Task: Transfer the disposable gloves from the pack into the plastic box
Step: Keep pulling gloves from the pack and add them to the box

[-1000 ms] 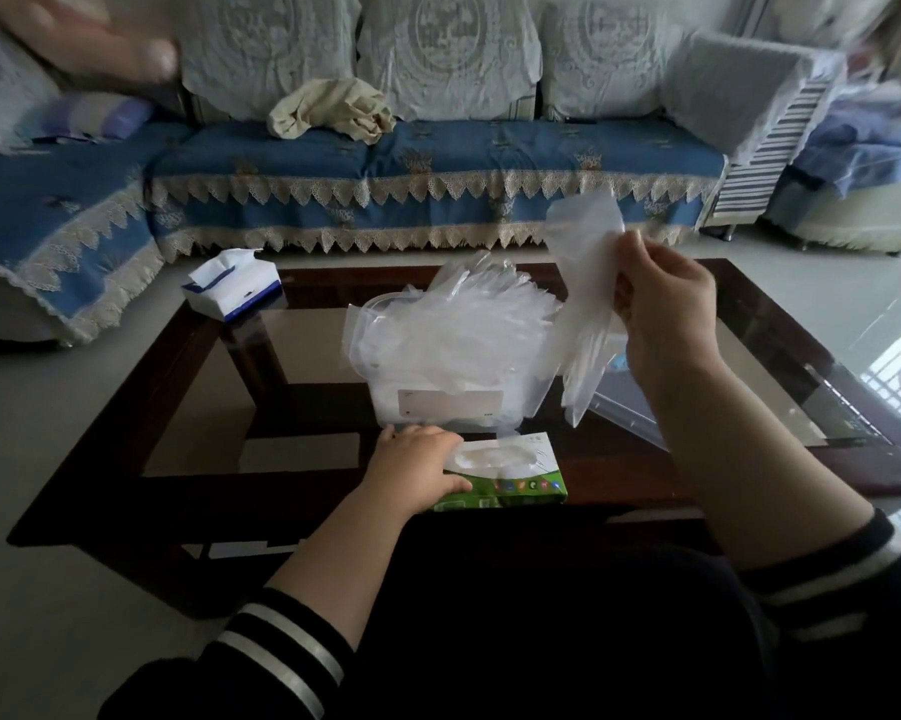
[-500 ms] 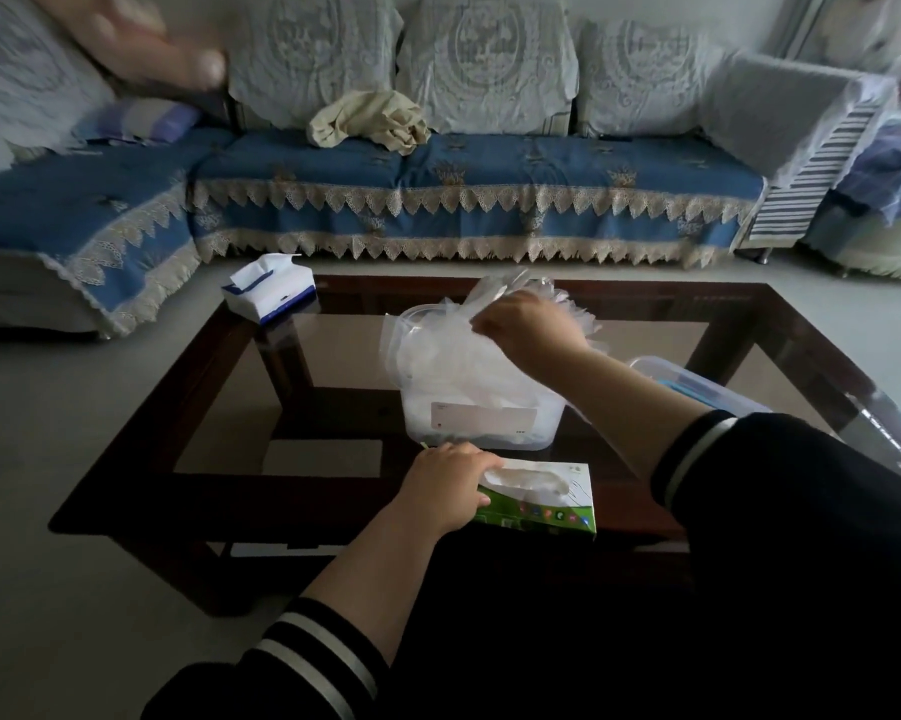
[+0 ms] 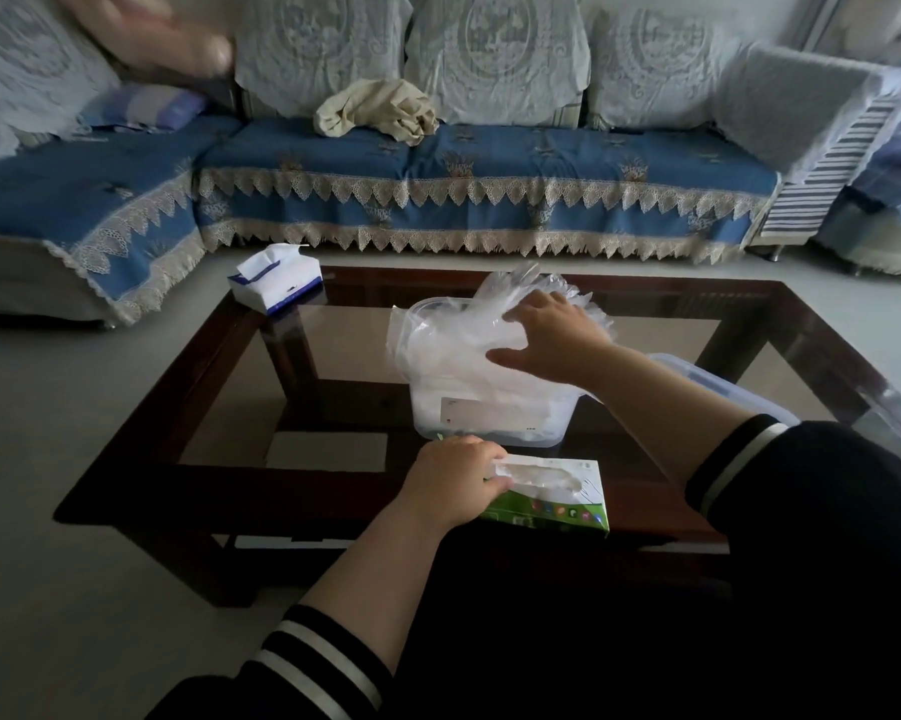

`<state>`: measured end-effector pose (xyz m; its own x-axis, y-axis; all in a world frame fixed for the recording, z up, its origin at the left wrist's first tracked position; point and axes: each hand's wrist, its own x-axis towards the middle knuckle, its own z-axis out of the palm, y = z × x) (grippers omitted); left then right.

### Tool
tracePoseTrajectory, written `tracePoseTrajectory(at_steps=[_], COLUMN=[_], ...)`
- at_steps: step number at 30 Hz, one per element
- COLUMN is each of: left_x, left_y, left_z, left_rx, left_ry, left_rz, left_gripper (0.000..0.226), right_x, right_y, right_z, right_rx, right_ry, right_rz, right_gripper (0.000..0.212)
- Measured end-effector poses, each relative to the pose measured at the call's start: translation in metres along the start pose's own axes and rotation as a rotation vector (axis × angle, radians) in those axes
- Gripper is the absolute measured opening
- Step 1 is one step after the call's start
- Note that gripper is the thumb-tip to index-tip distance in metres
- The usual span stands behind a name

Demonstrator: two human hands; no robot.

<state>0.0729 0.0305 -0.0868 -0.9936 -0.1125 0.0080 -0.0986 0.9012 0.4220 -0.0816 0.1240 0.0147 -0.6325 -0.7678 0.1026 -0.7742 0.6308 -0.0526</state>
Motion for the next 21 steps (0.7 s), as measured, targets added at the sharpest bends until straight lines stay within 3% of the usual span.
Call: tracePoseTrajectory(at_steps=[3, 6, 11, 13, 15, 18, 20, 21], left_x=[-0.001, -0.004, -0.005, -0.008, -0.013, -0.006, 0.012, 0.02], left_y=[-0.001, 0.0, 0.002, 0.001, 0.001, -0.004, -0.007, -0.008], left_z=[-0.005, -0.007, -0.015, -0.023, -0.031, -0.054, -0.08, -0.095], left_rx=[-0.077, -0.117, -0.13, -0.177, -0.289, -0.342, -0.42, -0.507], left_ry=[0.102, 0.169, 0.29, 0.375, 0.604, 1.032, 1.06, 0.961], left_rz=[-0.009, 0.007, -0.001, -0.011, -0.014, -0.052, -0.114, -0.17], left_gripper=[0.03, 0.021, 0.023, 0.03, 0.036, 0.03, 0.047, 0.068], right_x=[-0.002, 0.0, 0.01, 0.014, 0.02, 0.024, 0.025, 0.024], right_y=[0.01, 0.009, 0.007, 0.002, -0.002, -0.003, 0.001, 0.001], right_z=[-0.008, -0.008, -0.015, -0.017, -0.02, -0.031, -0.039, -0.041], right_rx=[-0.015, 0.024, 0.026, -0.005, 0.097, 0.447, 0.52, 0.535], right_ry=[-0.065, 0.001, 0.595, 0.711, 0.628, 0.415, 0.338, 0.317], right_rz=[0.046, 0.067, -0.065, -0.172, -0.178, -0.07, -0.082, -0.094], right_gripper=[0.036, 0.021, 0.018, 0.02, 0.023, 0.018, 0.016, 0.014])
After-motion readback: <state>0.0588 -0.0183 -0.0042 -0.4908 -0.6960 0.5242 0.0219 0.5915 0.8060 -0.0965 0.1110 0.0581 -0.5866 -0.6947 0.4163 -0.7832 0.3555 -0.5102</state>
